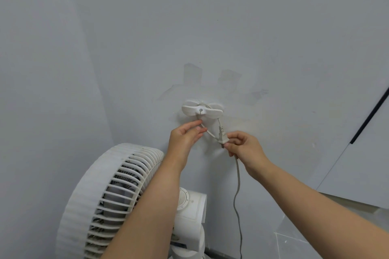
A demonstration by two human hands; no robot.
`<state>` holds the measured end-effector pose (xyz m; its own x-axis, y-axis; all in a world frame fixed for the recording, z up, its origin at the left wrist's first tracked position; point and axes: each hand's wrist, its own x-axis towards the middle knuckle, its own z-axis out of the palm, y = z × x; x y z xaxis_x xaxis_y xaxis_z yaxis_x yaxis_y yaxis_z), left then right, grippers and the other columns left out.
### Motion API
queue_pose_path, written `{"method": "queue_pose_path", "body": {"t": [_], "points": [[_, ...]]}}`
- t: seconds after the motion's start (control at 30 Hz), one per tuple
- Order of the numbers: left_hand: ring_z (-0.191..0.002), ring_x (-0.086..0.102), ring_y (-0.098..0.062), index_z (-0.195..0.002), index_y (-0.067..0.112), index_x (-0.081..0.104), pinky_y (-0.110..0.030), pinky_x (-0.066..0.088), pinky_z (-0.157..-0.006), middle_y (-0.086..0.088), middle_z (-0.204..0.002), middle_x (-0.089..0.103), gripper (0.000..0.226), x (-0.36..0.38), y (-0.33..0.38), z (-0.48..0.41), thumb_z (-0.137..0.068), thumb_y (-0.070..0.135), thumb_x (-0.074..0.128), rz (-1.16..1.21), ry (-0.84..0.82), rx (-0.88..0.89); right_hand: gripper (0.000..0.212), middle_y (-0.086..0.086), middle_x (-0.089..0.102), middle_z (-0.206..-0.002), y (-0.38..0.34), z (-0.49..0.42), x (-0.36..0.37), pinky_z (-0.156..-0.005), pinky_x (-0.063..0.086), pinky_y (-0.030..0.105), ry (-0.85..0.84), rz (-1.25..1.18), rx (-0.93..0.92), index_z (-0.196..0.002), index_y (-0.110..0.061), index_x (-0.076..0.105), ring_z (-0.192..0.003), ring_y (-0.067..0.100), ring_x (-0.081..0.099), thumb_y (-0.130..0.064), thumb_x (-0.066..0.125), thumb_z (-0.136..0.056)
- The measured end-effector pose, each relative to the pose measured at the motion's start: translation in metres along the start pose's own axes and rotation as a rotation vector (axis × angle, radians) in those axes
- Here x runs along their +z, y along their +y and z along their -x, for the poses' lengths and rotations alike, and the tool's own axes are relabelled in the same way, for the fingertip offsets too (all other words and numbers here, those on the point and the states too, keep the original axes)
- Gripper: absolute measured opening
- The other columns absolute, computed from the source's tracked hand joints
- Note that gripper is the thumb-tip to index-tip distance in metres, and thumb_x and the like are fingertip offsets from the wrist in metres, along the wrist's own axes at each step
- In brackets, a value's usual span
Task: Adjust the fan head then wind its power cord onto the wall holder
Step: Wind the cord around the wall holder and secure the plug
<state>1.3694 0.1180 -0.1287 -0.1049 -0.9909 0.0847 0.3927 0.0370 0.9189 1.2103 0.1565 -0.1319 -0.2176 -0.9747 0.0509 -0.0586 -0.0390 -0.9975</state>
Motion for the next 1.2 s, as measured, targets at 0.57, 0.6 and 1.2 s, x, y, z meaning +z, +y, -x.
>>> {"method": "queue_pose_path", "body": {"t": [0.57, 0.6, 1.2], "points": [[-0.093, 0.065, -0.02, -0.114, -0.009, 0.057, -0.022, 0.051, -0.088, -0.013, -0.096, 0.066, 0.027, 0.0, 0.001, 0.002, -0.092, -0.005, 0.042, 0.041, -0.008, -0.039, 0.02, -0.003, 0.063, -0.086, -0.016, -0.006, -0.015, -0.058, 0.032, 0.023, -0.3, 0.11, 0.266, -0.088, -0.017, 0.065, -0.062, 0.01, 0.042, -0.016, 0.047, -0.096], [-0.093, 0.065, -0.02, -0.114, -0.008, 0.058, -0.022, 0.051, -0.088, -0.014, -0.096, 0.066, 0.026, 0.0, 0.001, 0.002, -0.092, -0.004, 0.043, 0.038, -0.007, -0.037, 0.018, -0.002, 0.064, -0.084, -0.016, -0.005, -0.012, -0.057, 0.032, 0.021, -0.264, 0.181, 0.221, -0.086, -0.016, 0.067, -0.061, 0.01, 0.042, -0.016, 0.051, -0.095], [-0.068, 0.065, -0.005, -0.081, 0.018, 0.066, -0.022, 0.048, -0.064, 0.003, -0.083, 0.067, 0.027, -0.001, -0.002, 0.005, -0.088, -0.003, 0.05, -0.406, -0.097, -0.123, 0.027, -0.004, 0.064, -0.064, -0.01, -0.01, 0.016, -0.068, 0.045, 0.021, 0.08, 0.404, -0.074, -0.062, -0.018, 0.067, -0.066, 0.01, 0.059, 0.001, 0.065, -0.08]]}}
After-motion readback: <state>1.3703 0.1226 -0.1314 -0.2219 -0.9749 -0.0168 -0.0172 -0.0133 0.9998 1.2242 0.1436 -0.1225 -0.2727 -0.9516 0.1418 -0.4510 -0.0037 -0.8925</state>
